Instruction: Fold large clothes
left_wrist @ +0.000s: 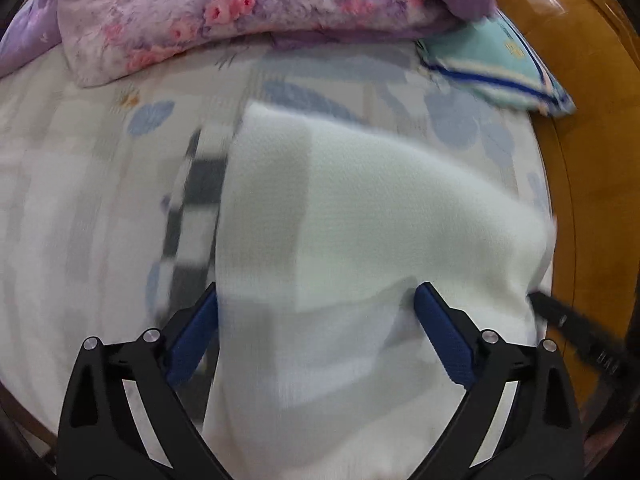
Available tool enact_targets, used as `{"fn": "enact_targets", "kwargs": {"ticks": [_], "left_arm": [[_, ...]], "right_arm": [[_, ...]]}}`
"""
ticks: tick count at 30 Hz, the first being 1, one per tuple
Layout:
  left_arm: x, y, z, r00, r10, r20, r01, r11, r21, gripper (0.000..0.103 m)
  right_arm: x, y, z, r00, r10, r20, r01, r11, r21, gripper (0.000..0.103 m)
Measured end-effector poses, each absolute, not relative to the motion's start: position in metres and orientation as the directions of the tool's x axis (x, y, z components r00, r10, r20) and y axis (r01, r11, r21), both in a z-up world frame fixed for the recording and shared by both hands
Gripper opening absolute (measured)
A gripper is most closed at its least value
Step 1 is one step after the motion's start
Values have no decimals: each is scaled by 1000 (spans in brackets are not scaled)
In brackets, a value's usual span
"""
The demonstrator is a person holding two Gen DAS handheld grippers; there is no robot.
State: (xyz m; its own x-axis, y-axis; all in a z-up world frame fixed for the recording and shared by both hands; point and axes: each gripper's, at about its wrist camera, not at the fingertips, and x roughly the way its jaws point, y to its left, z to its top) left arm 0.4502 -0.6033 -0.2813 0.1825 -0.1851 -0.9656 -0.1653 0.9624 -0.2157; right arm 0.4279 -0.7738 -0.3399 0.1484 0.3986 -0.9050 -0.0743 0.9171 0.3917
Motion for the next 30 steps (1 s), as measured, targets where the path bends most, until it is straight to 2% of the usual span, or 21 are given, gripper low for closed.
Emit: {"fn": "enact_targets", "kwargs": {"ticks": [2,3,5,9,11,12,14,15,16,19,23,25,28,29,30], "left_arm": [[416,-605,-283,161,-168,-973,-148,970,-192,94],[394,-606,-291,124,-140,-982,-152,976,-158,94],[355,-606,-315,29,-130,-991,-184,974,-133,94],[317,-599,-333,68,-149,-986,-236,958,-161,95],[319,-596,-351,61,-164,-985,-254,951,-174,95],[324,-594,-360,40,-163,-986,-261,951,-168,95],[331,-594,-359,10,-161,-987,-257,953,-159,95],[331,-594,-350,18,-160,-987,-243,957,-160,95],[329,-595,-340,43,-156,-987,-225,961,-161,95],[318,-588,-314,86,-169,-982,-216,959,-184,95],[302,-569,-305,157,-358,-921,-316,865,-390,96],[297,-563,-320,169,-467,-868,-380,782,-495,96],[293,-560,-354,172,-562,-809,-472,674,-568,94],[293,-560,-363,174,-580,-796,-491,649,-581,92],[293,-561,-369,187,-596,-781,-495,630,-599,68]], "right_arm": [[396,-772,-323,156,383,-910,-97,923,372,38],[387,-771,-322,155,374,-914,-100,927,362,46],[363,-768,-330,100,327,-940,-64,945,322,56],[321,-761,-361,78,276,-958,-73,960,271,68],[322,-764,-392,61,304,-951,-43,952,302,81],[324,-768,-405,37,344,-938,3,939,344,93],[326,-787,-429,-33,487,-873,183,861,474,94],[324,-790,-426,-27,503,-864,202,849,488,91],[322,-790,-411,3,475,-880,170,867,468,87],[314,-786,-367,80,337,-938,83,936,343,87],[307,-781,-302,235,353,-906,26,929,369,87],[309,-769,-282,263,348,-900,-27,935,354,87],[322,-755,-278,244,380,-892,-54,924,378,87],[322,-752,-281,239,379,-894,-61,925,376,87],[325,-746,-284,230,372,-899,-71,928,366,87]]}}
